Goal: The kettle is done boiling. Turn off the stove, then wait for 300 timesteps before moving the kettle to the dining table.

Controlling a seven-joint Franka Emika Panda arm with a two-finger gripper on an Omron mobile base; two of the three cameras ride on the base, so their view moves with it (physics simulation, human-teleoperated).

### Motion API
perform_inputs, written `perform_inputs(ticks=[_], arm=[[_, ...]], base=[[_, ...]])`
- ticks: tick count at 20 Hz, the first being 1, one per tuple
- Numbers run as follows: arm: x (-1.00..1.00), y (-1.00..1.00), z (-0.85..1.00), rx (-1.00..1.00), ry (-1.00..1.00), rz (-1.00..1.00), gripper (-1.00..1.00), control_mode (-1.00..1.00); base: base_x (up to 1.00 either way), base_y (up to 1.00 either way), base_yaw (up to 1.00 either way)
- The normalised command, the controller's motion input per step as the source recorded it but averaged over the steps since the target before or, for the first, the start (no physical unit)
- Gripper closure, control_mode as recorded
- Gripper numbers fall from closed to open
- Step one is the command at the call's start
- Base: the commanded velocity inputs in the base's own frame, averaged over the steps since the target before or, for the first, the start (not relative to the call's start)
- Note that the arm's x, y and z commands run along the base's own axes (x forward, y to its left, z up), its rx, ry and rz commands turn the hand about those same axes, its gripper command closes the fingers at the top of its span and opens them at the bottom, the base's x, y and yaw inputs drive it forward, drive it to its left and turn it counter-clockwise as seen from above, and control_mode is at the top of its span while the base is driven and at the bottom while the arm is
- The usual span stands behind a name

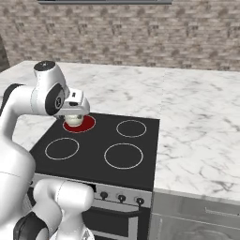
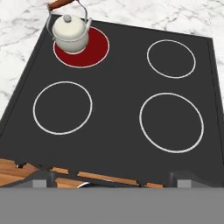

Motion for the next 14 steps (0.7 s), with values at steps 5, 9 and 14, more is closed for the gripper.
perform_inputs(ticks=[5,9,14], arm=[[0.0,0.0,0.0,0.0,0.0,0.0,-1.0,1.0],[0.0,0.0,0.0,0.0,0.0,0.0,-1.0,1.0],[0.0,0.0,0.0,0.0,0.0,0.0,-1.0,1.0]], base=[[0.0,-0.46,0.05],[0.0,-0.46,0.05],[0.0,-0.43,0.04]])
